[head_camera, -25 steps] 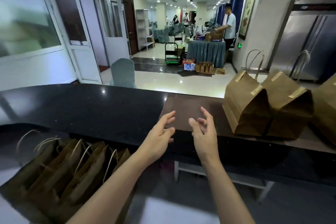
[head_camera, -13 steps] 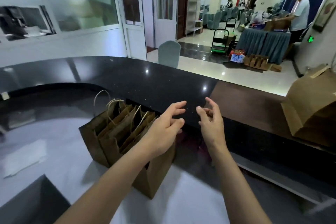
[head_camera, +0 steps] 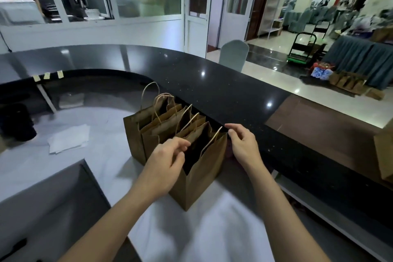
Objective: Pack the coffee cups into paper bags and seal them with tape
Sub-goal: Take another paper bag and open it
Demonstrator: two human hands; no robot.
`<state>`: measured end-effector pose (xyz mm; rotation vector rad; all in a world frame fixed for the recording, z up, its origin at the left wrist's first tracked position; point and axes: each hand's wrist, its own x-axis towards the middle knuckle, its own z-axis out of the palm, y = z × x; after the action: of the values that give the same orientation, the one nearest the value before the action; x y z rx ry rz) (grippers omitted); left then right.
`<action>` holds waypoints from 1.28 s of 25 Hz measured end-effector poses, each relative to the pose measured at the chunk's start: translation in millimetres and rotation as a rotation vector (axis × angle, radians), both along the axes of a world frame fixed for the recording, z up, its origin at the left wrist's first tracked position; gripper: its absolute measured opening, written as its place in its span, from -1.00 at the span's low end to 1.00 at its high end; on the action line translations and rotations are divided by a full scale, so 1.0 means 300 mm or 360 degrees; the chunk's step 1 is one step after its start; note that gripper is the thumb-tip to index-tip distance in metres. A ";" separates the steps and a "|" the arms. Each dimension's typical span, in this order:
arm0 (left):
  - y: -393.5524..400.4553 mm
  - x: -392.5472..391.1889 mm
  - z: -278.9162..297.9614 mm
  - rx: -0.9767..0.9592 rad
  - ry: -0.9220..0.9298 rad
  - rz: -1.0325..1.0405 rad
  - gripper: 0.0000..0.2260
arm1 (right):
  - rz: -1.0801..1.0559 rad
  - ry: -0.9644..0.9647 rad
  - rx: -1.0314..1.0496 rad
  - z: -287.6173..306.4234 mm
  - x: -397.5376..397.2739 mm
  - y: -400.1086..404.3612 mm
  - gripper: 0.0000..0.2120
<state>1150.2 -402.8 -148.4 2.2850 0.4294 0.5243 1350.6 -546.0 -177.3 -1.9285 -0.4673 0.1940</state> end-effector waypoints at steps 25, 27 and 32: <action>0.025 -0.131 -0.134 0.0312 0.0367 0.0473 -0.69 | 0.0594 -0.0193 -0.0997 0.062 -0.076 -0.061 -0.83; 0.027 -0.133 -0.132 0.0253 0.0390 0.0431 -0.64 | 0.0601 -0.0156 -0.1049 0.059 -0.079 -0.063 -0.71; 0.016 -0.140 -0.151 -0.0016 0.0481 0.0134 -0.55 | 0.0599 -0.0097 -0.1184 0.039 -0.095 -0.082 -0.42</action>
<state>1108.3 -398.1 -193.7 2.3509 0.6767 0.2149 1322.2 -570.7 -165.6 -2.5543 -0.8889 0.6233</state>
